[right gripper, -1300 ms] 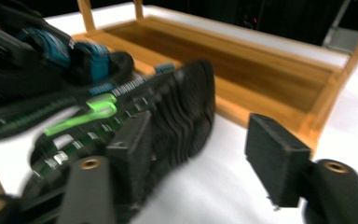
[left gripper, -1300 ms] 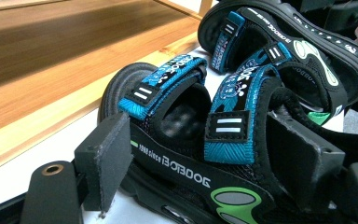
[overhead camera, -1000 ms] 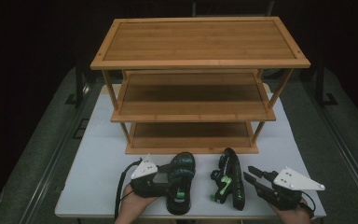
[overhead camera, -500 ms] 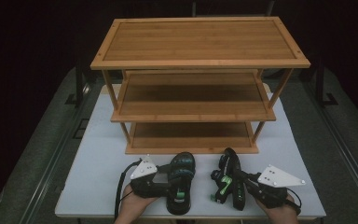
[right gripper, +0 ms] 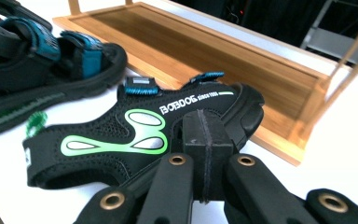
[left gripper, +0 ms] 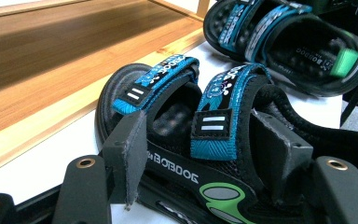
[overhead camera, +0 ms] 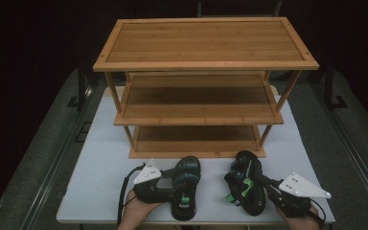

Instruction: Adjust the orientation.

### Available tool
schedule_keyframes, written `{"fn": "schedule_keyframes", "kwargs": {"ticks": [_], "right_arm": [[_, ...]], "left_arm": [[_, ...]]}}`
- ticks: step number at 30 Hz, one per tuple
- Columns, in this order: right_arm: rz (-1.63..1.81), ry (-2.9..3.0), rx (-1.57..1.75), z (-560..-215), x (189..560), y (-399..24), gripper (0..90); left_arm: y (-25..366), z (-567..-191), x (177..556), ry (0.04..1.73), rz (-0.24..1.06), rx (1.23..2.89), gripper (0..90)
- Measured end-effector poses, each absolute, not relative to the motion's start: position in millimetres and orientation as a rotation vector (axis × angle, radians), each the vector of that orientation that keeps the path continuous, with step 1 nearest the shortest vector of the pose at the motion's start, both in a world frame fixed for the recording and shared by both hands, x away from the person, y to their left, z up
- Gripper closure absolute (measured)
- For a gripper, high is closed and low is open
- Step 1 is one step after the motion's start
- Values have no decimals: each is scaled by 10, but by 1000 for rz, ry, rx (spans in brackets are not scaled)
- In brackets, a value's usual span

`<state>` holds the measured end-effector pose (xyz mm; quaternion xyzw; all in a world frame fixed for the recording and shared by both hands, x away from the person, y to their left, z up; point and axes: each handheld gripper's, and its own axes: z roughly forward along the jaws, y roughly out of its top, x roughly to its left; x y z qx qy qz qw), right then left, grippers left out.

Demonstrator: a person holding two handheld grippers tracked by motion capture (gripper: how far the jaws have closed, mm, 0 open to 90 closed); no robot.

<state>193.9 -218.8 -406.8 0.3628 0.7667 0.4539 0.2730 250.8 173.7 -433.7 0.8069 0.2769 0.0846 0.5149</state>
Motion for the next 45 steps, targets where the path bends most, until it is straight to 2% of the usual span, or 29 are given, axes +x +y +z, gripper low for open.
{"fn": "schedule_keyframes", "kwargs": {"ticks": [15,21,36,45], "right_arm": [[1101,2054,1247,-4255,2002,-2590,886],[1104,2025,1346,-4256,2003,-2669,775],[1212,1980,1294,-4058,1861,-2647,705],[1198,2000,1322,-4072,1906,-2542,598]], "left_arm": [[1737,-4334,2504,668,203,1942,388],[1724,-4316,2471,672,217,1951,388],[1689,-4254,2395,683,276,1985,421],[1677,-4231,2376,706,296,2001,424]]}}
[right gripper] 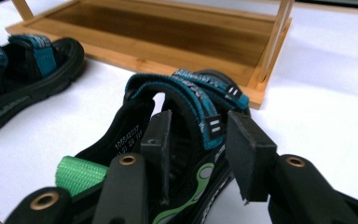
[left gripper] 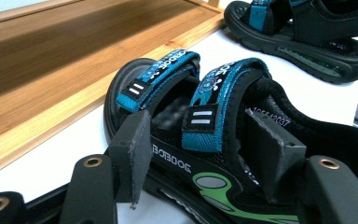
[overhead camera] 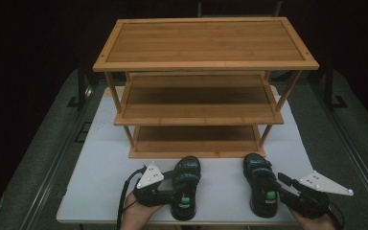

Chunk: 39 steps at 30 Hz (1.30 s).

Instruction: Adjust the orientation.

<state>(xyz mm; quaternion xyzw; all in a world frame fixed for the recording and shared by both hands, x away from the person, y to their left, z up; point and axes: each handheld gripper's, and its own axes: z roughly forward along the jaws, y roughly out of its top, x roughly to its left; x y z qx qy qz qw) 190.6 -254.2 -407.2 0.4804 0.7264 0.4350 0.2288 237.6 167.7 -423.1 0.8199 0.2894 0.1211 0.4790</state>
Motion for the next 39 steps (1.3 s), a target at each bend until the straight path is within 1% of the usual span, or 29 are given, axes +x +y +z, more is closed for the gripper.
{"fn": "schedule_keyframes", "kwargs": {"ticks": [11,15,18,21,25,29,31,34,39], "right_arm": [[1126,2018,1359,-4138,1983,-2449,591],[1101,2024,1364,-4151,2010,-2425,605],[1081,2022,1364,-4165,2032,-2412,621],[1066,2017,1375,-4174,2049,-2407,646],[1060,2017,1386,-4175,2062,-2407,677],[1028,2003,1371,-4170,2054,-2388,734],[1011,2000,1360,-4166,2053,-2373,754],[1000,1986,1355,-4168,2058,-2370,783],[1033,1965,1372,-4177,2059,-2396,803]], "left_arm": [[1646,-4202,2359,705,305,2027,482],[1639,-4202,2358,700,313,2031,498],[1628,-4201,2353,707,328,2032,519],[1620,-4199,2350,716,345,2033,559],[1630,-4203,2353,731,356,2022,627],[1654,-4203,2348,745,387,2004,712],[1657,-4205,2346,741,399,2003,739],[1665,-4206,2342,745,407,1998,754],[1686,-4229,2343,747,399,1961,768]]}}
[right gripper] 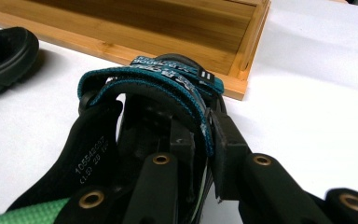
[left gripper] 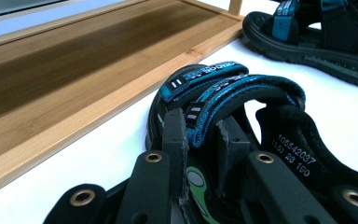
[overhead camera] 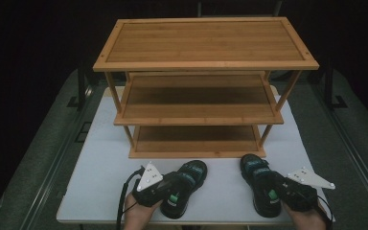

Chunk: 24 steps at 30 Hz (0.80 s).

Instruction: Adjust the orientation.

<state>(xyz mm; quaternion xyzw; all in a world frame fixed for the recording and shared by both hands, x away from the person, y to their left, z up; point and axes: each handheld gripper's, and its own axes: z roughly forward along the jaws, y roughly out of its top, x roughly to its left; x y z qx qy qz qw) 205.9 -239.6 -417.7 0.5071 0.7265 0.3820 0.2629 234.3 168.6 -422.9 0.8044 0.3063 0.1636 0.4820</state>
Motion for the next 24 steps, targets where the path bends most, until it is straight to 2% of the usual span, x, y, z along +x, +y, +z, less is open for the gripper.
{"fn": "schedule_keyframes", "kwargs": {"ticks": [24], "right_arm": [[1159,1968,1320,-4125,1965,-2211,810]], "left_arm": [[1782,-4160,2329,756,419,1879,774]]}}
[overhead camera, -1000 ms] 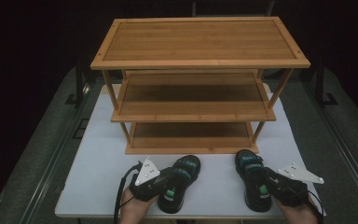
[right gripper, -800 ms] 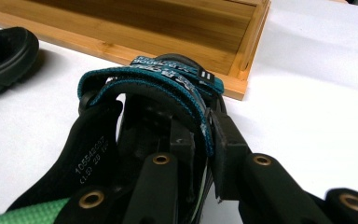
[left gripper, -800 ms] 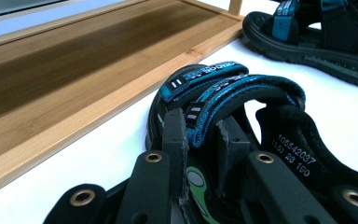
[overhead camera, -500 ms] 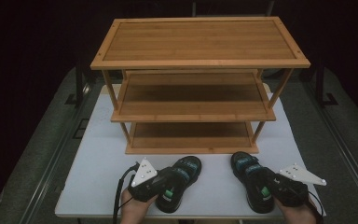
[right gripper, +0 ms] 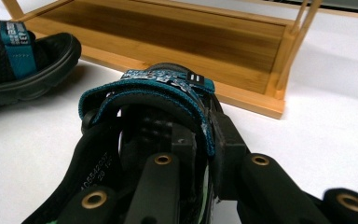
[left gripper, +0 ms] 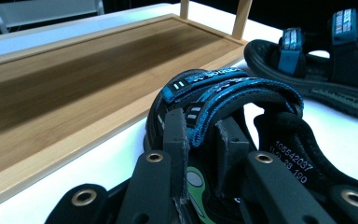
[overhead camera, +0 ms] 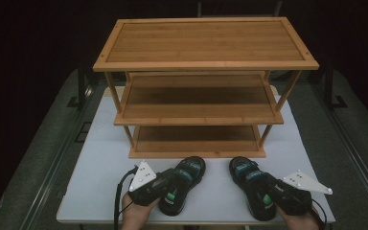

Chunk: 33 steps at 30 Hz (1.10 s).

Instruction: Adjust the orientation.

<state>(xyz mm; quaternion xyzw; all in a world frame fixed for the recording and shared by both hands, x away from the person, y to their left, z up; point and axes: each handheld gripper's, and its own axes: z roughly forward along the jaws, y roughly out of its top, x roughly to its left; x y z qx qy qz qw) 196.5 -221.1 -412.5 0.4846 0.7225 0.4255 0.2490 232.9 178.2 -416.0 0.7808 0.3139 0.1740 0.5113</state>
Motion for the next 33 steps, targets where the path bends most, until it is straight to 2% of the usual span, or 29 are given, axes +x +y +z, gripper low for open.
{"fn": "schedule_keyframes", "kwargs": {"ticks": [15,33], "right_arm": [[1191,1968,1247,-4076,2003,-1947,810],[1176,1988,1152,-3994,2302,-1767,810]], "left_arm": [[1799,-4081,2356,781,466,1855,781],[1722,-4076,2663,818,523,1818,781]]}}
